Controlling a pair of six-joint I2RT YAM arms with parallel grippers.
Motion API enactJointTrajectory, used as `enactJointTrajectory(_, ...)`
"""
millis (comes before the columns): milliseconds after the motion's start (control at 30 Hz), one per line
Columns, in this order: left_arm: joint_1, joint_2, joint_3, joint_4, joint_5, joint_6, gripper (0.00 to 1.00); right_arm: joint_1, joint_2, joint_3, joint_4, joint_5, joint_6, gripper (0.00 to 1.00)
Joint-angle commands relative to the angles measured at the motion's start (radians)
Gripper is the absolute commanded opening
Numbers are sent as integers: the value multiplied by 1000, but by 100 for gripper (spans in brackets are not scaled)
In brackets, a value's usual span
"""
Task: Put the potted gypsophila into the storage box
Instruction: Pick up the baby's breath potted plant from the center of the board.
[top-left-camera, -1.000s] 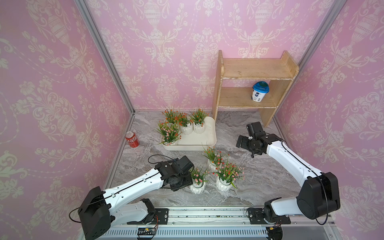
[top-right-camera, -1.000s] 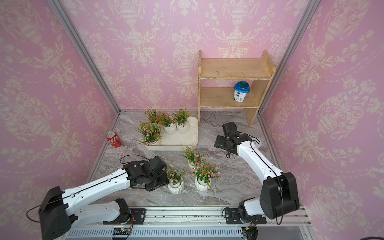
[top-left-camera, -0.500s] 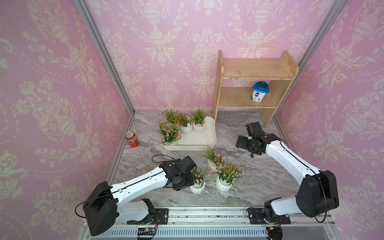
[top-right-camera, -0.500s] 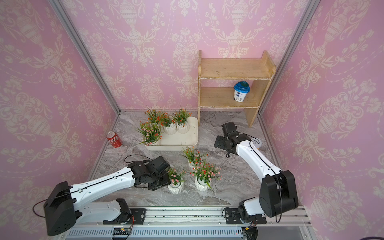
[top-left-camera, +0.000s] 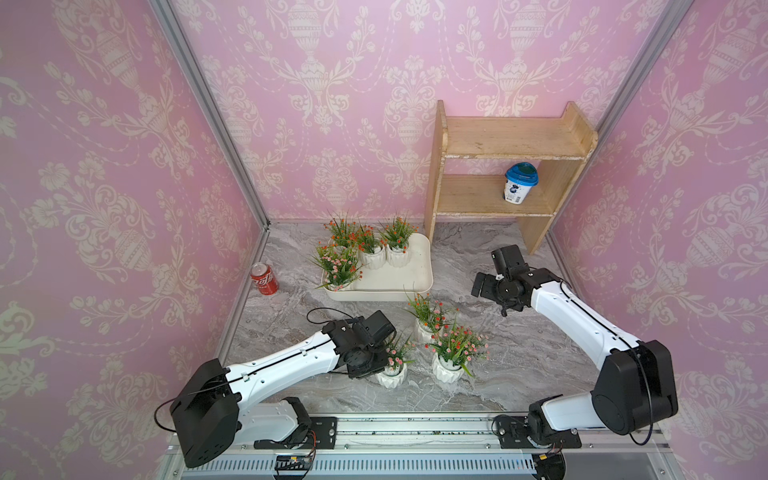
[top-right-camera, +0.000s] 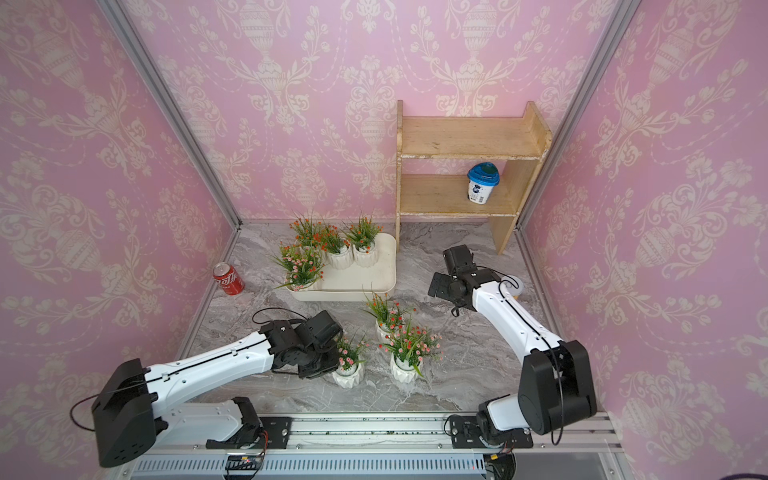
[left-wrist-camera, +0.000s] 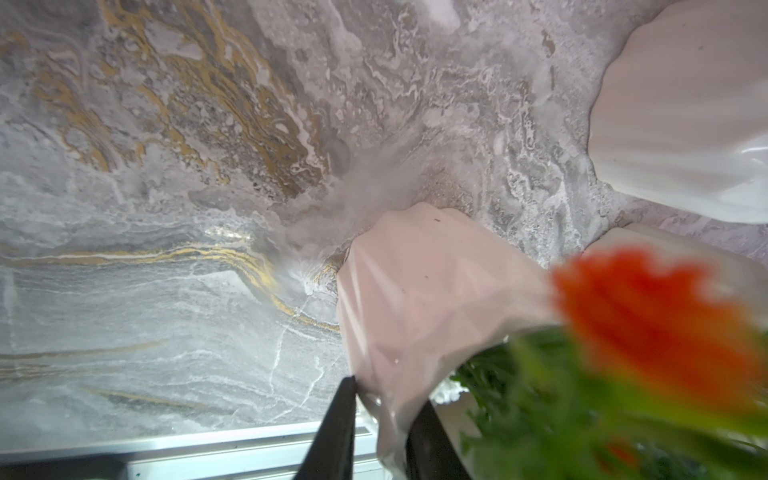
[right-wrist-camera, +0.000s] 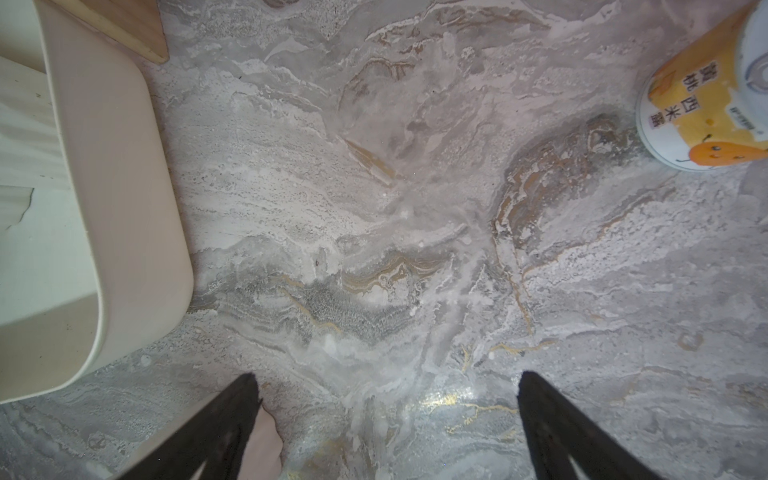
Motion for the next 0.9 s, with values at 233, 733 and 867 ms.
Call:
enactJointTrajectory(233,-4,-14,26,-90,-65,33,4,-9,3,-17,-2,3,14,100)
enactJointTrajectory(733,132,-60,161,-280,-148,235,0,-13,-13,-15,-4,4,15,100)
enactJointTrajectory(867,220,-67,229,-316,-162,329,0,-18,-16,-18,-3,1,14,100)
